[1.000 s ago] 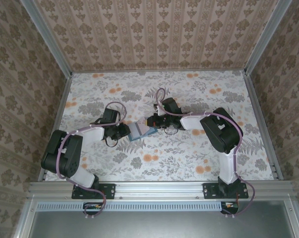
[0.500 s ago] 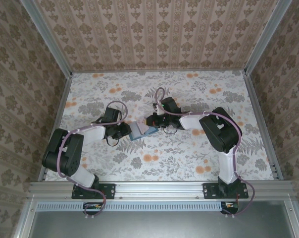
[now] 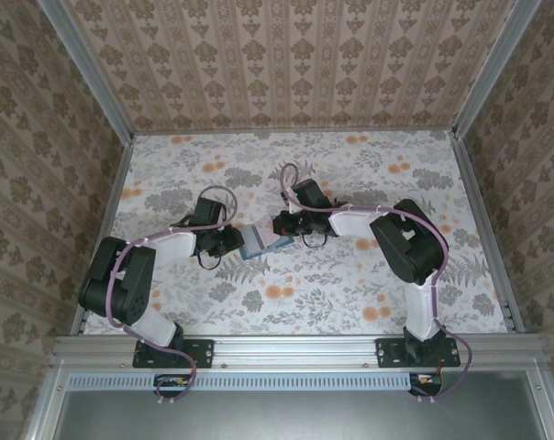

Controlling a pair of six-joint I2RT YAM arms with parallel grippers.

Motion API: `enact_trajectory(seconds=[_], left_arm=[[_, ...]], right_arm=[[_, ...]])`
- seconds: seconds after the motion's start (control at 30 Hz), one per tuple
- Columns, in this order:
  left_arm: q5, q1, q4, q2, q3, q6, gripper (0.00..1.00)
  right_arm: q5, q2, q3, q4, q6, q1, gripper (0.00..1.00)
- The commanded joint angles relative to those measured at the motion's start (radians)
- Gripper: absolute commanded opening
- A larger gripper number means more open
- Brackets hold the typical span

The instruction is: Put the credit cards into the card holder

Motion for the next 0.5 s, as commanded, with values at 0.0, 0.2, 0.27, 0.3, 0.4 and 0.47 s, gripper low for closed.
enact_trajectory(seconds=[0.0,0.2,0.27,0.3,0.4,0.47], left_arm=[[0.003,-0.005,-0.015,0.025,0.018,0.027,0.25],[0.004,-0.005,-0.011,0.025,0.017,0.026,0.25],[0.005,-0.005,-0.013,0.025,0.015,0.026,0.25],[0.005,-0.005,-0.012,0.025,0.015,0.025,0.25],[0.004,-0.005,-0.014,0.022,0.01,0.027,0.24],[0.0,-0.003,-0.014,0.022,0.008,0.028,0.24]], right_arm=[[0.103,-0.013,0.02,-0.127,-0.071,0.006,0.08],[0.09,0.015,0.059,-0.136,-0.075,0.048,0.08],[0.071,0.028,0.069,-0.131,-0.064,0.059,0.08],[0.061,0.033,0.072,-0.123,-0.056,0.06,0.08],[0.044,0.033,0.076,-0.116,-0.044,0.06,0.08],[0.04,0.022,0.08,-0.129,-0.046,0.06,0.08]])
